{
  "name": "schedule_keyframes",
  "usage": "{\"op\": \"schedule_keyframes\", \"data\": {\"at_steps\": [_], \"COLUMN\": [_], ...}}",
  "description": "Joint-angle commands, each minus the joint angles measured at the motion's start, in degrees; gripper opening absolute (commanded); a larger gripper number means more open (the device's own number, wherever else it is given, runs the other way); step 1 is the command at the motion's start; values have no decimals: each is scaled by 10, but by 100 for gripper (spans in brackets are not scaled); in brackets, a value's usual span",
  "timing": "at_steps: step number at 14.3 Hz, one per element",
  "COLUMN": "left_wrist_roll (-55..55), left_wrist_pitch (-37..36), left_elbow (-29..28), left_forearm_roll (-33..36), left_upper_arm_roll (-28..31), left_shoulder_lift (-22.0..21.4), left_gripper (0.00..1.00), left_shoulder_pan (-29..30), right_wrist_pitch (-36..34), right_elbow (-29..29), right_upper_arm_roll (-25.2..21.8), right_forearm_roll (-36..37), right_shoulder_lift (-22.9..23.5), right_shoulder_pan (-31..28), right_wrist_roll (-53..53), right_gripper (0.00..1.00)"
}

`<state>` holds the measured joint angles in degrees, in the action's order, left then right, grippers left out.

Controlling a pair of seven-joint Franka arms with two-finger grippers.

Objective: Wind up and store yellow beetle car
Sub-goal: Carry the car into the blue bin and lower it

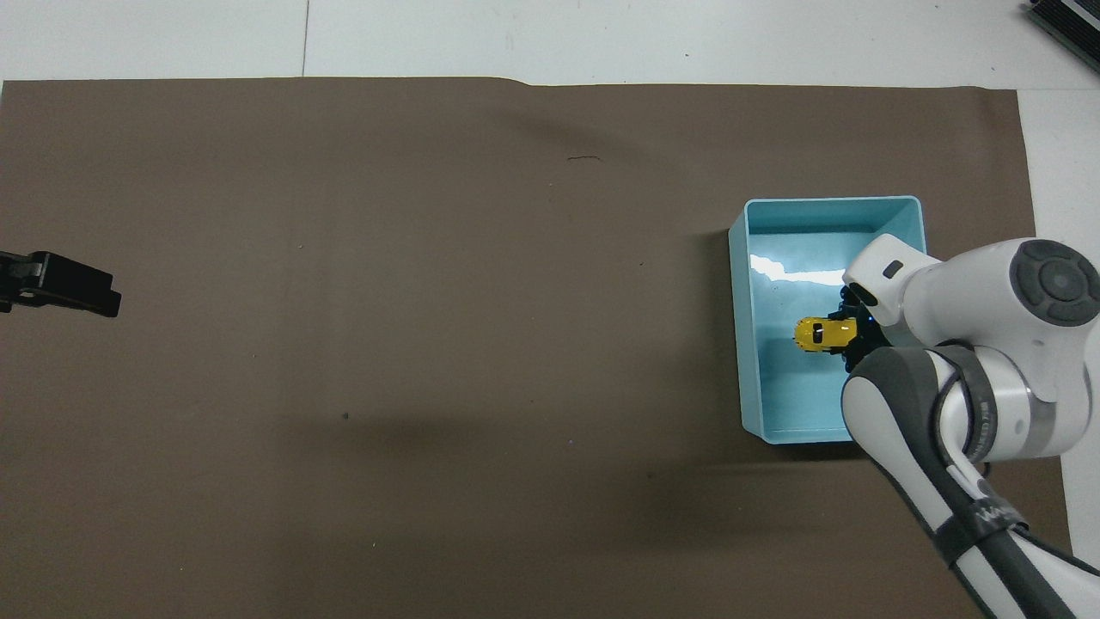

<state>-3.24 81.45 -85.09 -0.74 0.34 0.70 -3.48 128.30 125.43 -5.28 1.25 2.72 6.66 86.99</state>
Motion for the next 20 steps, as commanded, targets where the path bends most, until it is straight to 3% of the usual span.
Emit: {"op": "schedule_keyframes", "data": {"at_steps": [1,10,12,13,14,15,16,20], "left_wrist_roll": [6,6,6,6,6,6,6,6], "left_wrist_pitch": [-6,-6,-6,-6,-6,-6,-6,-6], "left_elbow": [-2,-2,-1,-2,-2,-2,-1,-2], "left_forearm_roll": [5,5,5,5,5,5,5,5], "left_upper_arm_roll": [-2,-2,-2,-2,-2,-2,-2,-2], "left_shoulder_lift": [-4,-4,-4,-4,-4,-4,-4,-4], "left_gripper": [100,100,100,100,100,100,100,100], "left_shoulder_pan": [3,3,3,3,3,3,3,3], "right_wrist_pitch": [23,48,48,47,42,40,36,2], "right_elbow": [8,9,10,10,8,4,-1,-34], "right_upper_arm_roll": [6,6,6,6,6,7,7,7], "right_forearm_roll": [5,5,4,5,4,3,3,2], "right_shoulder_lift": [13,48,50,53,54,55,58,58], "right_shoulder_pan": [-9,-10,-8,-8,-7,-4,-3,-3], "right_wrist_roll": [20,16,15,15,13,11,9,13], "right_gripper": [0,0,7,14,43,83,100,100]}}
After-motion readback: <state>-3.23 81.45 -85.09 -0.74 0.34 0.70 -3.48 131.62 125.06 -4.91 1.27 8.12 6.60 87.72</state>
